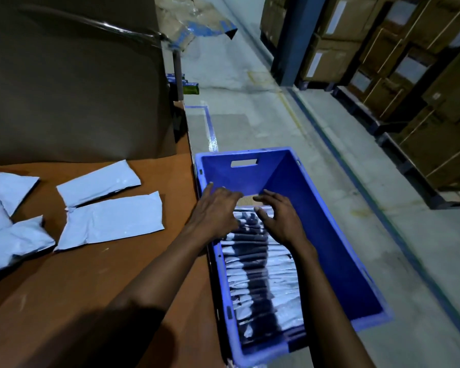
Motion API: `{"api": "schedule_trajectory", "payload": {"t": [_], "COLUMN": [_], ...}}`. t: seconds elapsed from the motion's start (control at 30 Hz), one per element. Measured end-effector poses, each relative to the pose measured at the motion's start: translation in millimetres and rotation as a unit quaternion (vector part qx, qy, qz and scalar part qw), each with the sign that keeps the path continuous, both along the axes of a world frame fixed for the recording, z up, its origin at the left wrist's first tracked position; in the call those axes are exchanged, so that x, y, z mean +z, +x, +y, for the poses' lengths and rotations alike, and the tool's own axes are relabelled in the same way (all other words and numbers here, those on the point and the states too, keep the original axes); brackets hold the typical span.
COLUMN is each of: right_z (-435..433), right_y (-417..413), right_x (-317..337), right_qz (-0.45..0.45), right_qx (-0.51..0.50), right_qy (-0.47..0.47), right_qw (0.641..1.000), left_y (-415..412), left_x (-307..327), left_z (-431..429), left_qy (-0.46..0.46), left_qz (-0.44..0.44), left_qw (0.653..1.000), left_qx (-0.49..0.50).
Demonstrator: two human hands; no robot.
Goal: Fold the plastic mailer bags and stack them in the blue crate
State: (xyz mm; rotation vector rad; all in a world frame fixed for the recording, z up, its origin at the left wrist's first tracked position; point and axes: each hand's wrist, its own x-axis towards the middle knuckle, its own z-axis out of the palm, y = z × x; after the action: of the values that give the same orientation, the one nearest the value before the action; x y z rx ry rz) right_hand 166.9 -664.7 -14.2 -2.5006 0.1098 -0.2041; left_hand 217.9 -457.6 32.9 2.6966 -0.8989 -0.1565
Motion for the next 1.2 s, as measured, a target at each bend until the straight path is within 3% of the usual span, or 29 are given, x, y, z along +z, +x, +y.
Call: {"api": "schedule_trajectory", "payload": {"t": [0.17,0.37,0.53,0.63,0.8,1.07,1.2], "right_z": [74,191,258,286,312,306,284], "right_y": [-30,-52,-29,-10,7,4,-20], "right_x": [30,52,22,8,-27,-34,-22], "right_qz": [-0.049,-0.108,-0.081,-0.055,-0.049,-0.125,-0.153], "right_qx": [-0.002,0.006,0.060,0.070,0.028,-0.009,-0.032], "right_qy": [0.046,0.112,0.069,0.056,-0.042,-0.014,-0.024], "right_qw": [0.998,0.988,0.993,0.994,0.997,0.992,0.987], "left_y": [-26,-58,-47,-36,-35,-30,-44], "left_x": [0,-9,-49,-64,-85,-89,-74], "left_z": [83,193,255,275,289,285,272], "left_qy": [-0.126,-0.180,-0.173,-0.109,-0.078,-0.134,-0.169], "left_qz": [-0.067,-0.049,-0.050,-0.053,-0.090,-0.211,-0.223], "left_qw": [0.988,0.965,0.957,0.967,0.971,0.945,0.944], "left_qx": [0.054,0.182,0.229,0.225,0.206,0.209,0.174]}}
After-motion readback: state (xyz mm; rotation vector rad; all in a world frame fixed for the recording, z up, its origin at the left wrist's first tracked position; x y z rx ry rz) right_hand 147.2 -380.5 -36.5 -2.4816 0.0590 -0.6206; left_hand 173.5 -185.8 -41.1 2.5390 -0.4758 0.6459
